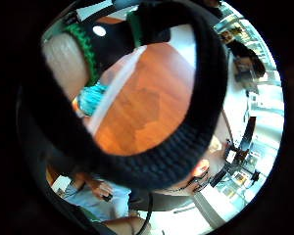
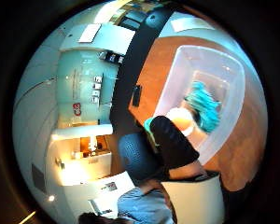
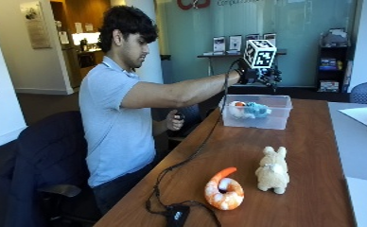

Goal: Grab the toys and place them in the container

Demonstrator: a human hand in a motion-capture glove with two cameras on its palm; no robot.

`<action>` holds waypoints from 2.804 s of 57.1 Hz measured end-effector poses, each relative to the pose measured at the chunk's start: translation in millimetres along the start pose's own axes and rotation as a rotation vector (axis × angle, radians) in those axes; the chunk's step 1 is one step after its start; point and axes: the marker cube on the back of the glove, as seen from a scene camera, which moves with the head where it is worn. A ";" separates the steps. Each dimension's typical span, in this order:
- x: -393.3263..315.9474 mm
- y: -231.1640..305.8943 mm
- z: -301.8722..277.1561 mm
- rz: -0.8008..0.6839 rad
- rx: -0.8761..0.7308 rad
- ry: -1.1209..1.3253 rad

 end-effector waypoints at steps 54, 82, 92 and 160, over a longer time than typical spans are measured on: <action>346.0 128.0 67.2 0.397 0.090 0.257; 86.6 41.7 -63.3 -0.041 0.346 0.019; -14.8 -9.1 -29.3 -0.139 0.248 0.012; 291.6 259.3 -8.5 0.497 -0.060 0.175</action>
